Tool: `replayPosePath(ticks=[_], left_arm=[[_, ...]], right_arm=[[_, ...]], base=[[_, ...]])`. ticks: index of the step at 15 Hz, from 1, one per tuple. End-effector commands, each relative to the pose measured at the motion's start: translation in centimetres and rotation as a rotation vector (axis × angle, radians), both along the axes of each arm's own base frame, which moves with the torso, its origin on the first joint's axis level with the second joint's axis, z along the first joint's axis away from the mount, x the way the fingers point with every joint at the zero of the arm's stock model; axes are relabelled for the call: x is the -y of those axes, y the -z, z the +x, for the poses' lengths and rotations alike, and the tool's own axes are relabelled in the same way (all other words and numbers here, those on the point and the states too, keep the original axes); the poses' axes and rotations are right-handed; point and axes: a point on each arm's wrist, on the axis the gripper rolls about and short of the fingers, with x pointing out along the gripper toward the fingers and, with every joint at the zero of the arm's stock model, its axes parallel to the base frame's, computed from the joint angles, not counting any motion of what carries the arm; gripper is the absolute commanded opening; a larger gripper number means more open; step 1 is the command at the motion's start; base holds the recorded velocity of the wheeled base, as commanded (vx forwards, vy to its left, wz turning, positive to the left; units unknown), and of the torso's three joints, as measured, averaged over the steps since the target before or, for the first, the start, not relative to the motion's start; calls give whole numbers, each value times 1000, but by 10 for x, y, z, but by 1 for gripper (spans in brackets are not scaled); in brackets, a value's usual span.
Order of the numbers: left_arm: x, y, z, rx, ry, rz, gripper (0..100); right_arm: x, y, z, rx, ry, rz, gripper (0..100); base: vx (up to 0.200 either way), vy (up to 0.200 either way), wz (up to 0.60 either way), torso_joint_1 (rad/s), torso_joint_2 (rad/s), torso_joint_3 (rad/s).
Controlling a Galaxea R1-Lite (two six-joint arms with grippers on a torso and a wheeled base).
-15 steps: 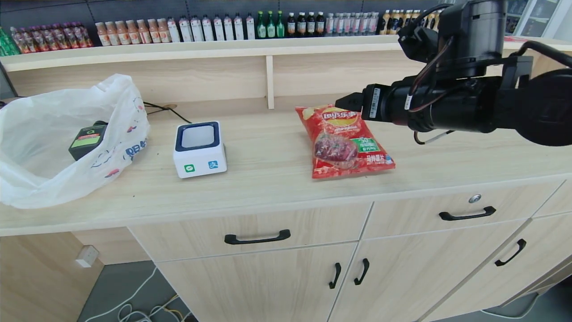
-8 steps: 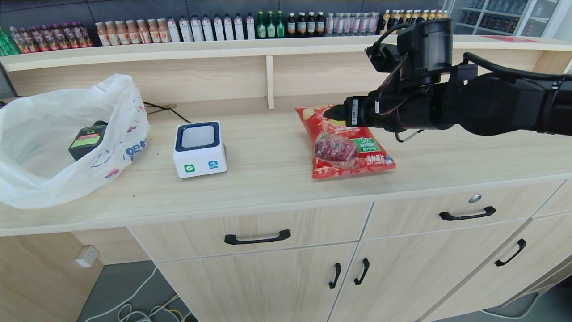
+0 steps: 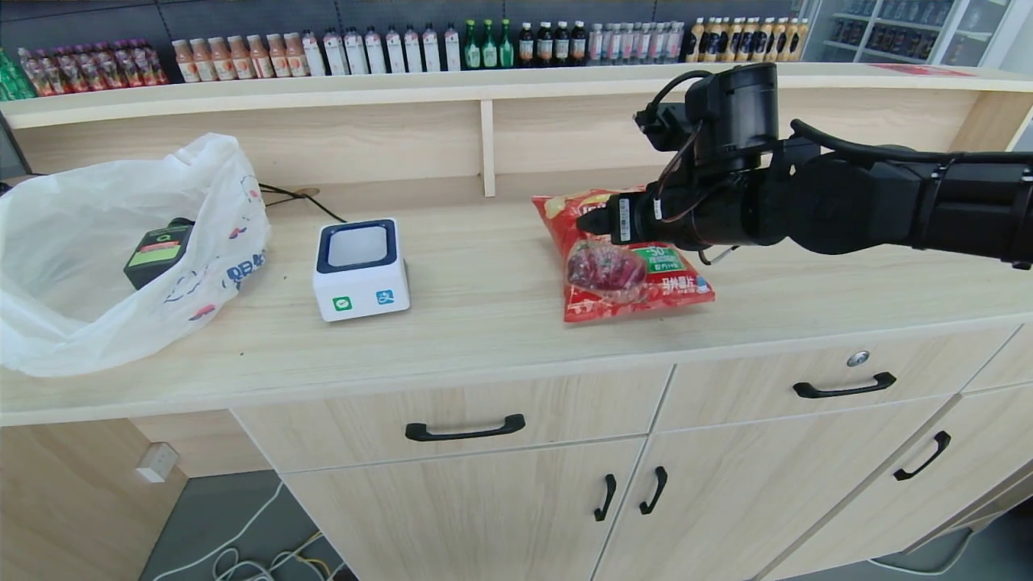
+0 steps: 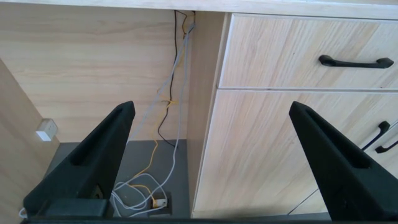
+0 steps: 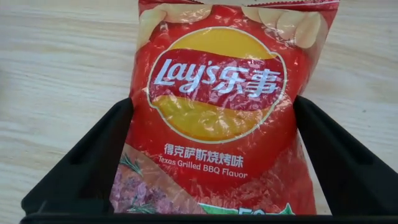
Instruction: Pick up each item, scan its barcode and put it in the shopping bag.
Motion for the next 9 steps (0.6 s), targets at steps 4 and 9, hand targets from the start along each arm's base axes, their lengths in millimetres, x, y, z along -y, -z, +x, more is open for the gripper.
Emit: replayPosePath(ticks=[4, 9], left_arm=[[0, 0, 0, 0, 0, 0, 100], [0, 0, 0, 0, 0, 0, 100]], right_arm=[[-4, 2, -1, -6, -11, 1, 100], [-15, 2, -14, -18, -42, 4, 100]], base=[[0, 0, 0, 0, 0, 0], [0, 0, 0, 0, 0, 0]])
